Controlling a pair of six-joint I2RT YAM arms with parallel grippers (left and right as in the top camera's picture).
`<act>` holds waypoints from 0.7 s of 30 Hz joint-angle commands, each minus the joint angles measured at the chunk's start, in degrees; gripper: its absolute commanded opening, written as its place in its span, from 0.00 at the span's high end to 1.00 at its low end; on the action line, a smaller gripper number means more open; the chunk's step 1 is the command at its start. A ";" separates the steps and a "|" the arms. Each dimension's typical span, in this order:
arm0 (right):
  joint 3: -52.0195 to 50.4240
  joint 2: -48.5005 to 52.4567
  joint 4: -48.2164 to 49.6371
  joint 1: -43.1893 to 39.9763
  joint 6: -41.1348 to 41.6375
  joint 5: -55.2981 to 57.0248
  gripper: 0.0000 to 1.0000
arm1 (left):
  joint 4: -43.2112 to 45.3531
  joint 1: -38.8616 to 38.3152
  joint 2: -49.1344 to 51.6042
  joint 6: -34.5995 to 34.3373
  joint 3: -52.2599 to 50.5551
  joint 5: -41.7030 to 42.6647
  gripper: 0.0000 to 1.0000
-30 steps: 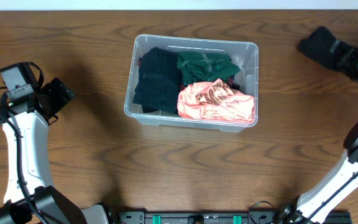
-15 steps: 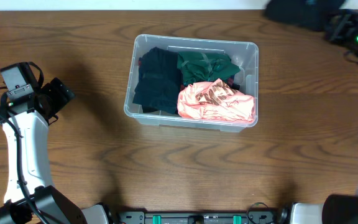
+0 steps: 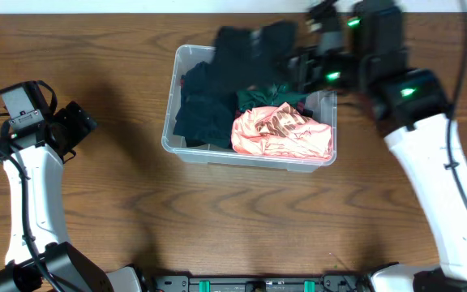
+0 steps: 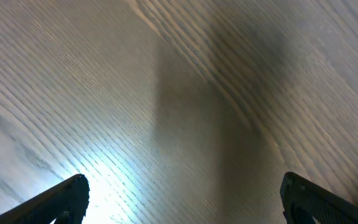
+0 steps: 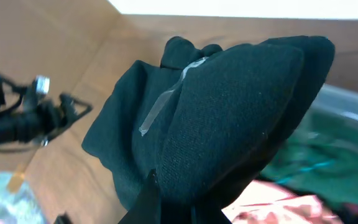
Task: Pack container
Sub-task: 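Carry the black garment with the right gripper into the bin's left side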
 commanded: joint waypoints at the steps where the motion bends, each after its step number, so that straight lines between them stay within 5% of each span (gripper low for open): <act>1: 0.09 0.09 -0.09 4.48 1.86 6.01 0.99 | -0.20 0.20 -0.17 0.46 0.83 -0.26 0.02; 21: -3.50 11.54 4.59 15.02 2.82 9.60 0.99 | -0.20 0.20 -0.17 0.46 0.83 -0.26 0.02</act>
